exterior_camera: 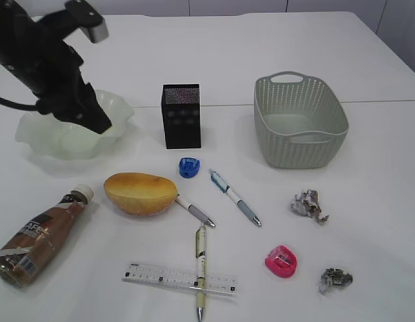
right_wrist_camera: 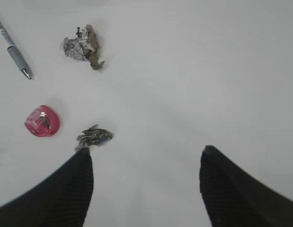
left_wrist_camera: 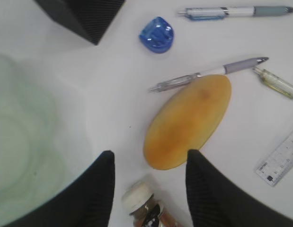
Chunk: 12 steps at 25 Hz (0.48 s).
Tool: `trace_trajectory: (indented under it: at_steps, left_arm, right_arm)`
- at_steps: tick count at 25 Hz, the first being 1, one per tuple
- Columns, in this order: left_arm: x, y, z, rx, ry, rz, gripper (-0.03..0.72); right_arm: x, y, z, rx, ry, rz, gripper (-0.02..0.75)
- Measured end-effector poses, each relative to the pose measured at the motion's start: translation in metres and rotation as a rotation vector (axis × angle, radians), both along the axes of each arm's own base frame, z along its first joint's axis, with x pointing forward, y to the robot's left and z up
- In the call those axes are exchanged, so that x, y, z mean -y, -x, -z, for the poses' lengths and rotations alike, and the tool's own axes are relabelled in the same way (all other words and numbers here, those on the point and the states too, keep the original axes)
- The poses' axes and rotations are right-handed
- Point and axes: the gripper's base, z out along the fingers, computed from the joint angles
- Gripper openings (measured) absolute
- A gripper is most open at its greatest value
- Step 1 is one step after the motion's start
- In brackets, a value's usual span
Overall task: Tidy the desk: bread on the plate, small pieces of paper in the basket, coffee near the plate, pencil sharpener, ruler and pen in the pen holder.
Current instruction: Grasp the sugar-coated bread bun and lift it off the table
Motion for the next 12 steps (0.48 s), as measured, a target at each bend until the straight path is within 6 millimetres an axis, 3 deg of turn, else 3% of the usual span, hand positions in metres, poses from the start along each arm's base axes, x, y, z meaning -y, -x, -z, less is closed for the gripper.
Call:
trace_trajectory:
  at_steps: [7, 12]
  left_arm:
    - [0.032, -0.003, 0.038, -0.023, -0.066, 0.209, 0.362]
    - [0.035, -0.005, 0.042, 0.052, -0.119, 0.366, 0.395]
  right_arm:
    - [-0.002, -0.021, -0.007, -0.04, 0.001, -0.03, 0.513]
    - [-0.002, -0.031, -0.01, -0.045, 0.004, -0.038, 0.513]
